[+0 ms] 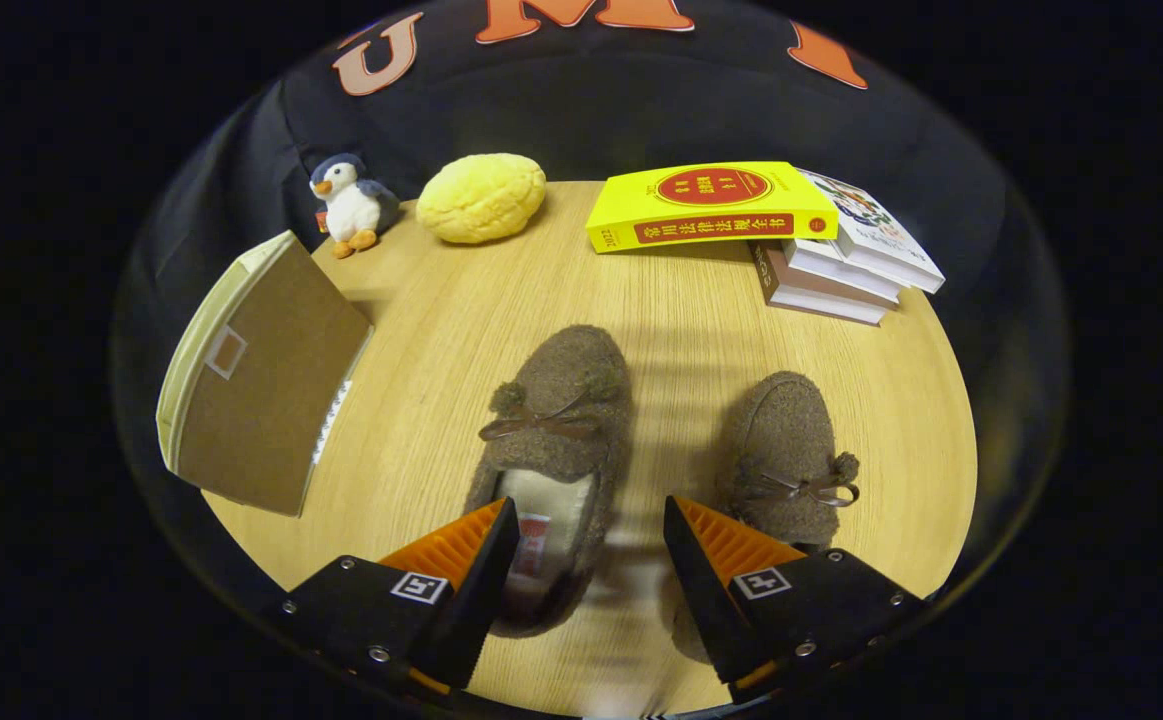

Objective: Open the storage box then place both shoes into the box .Put the left shoe in first, then the right shoe, with the right side of both shoes facing outward in a uniform manner.

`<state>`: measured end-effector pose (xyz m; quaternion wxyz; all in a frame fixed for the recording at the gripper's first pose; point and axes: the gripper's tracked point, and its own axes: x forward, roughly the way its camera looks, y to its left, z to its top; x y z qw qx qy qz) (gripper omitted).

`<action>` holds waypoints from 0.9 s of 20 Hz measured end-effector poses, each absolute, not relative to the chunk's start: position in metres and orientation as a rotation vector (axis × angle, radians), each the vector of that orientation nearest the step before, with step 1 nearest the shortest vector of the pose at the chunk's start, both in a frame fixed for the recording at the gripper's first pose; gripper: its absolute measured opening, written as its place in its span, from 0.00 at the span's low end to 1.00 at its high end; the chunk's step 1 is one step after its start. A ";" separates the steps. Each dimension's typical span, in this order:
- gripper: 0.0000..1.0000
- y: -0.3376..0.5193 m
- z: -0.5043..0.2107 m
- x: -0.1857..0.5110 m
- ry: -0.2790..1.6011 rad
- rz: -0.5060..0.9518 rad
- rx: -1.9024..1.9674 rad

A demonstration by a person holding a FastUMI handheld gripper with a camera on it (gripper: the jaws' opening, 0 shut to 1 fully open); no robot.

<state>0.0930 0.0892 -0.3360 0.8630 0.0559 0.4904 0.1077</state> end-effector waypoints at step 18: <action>0.02 0.103 -0.335 0.117 1.057 0.155 0.333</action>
